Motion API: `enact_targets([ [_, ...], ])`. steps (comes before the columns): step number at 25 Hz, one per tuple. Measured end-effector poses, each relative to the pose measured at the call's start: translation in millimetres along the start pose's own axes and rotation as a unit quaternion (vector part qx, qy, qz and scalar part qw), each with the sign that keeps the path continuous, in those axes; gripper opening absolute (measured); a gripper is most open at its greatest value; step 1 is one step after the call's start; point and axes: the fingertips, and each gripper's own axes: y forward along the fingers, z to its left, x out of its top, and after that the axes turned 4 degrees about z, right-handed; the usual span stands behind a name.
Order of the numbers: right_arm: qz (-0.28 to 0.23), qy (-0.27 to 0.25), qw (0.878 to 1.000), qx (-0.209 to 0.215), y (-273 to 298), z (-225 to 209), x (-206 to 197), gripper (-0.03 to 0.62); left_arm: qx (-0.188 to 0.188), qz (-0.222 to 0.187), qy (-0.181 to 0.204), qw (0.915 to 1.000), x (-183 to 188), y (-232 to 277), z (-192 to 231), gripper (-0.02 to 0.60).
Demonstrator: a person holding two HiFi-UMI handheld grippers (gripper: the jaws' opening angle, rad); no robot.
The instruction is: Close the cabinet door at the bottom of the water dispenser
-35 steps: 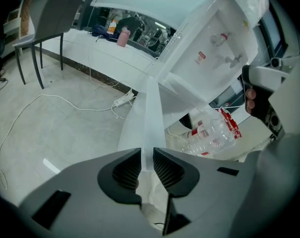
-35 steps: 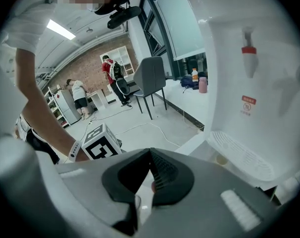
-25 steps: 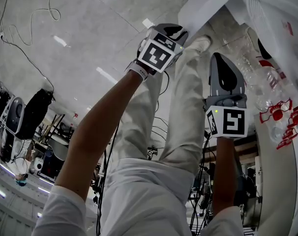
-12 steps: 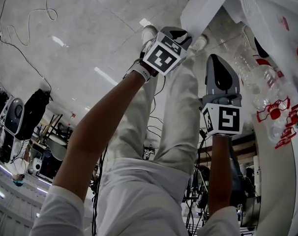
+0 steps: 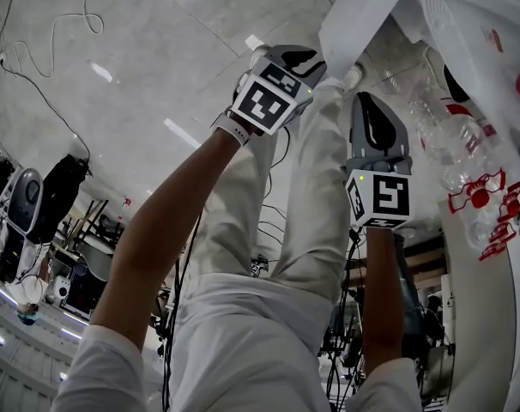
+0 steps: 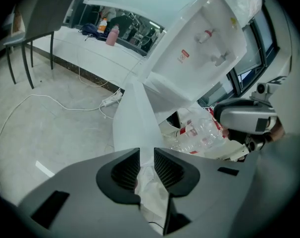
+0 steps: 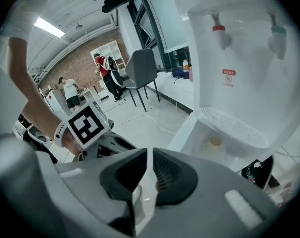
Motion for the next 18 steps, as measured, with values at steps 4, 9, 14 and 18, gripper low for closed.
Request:
enact_targets([
  [4, 0.01, 0.015, 1.0, 0.004, 11, 7, -10, 0.087, 0.023, -0.007, 0.002, 0.9997, -1, -16, 9, 0.023],
  [9, 0.022, 0.018, 1.0, 0.003, 25, 13, -19, 0.105, 0.02, -0.027, -0.007, 0.9994, 3, -30, 11, 0.007],
  [14, 0.046, 0.034, 0.998, 0.012, 48, 16, -30, 0.147, 0.033, -0.031, -0.007, 0.999, 2, -39, 12, 0.006],
  [18, 0.068, 0.044, 0.996, 0.022, 68, 21, -42, 0.172, 0.039, -0.03, -0.008, 0.9987, 0, -41, 13, 0.006],
])
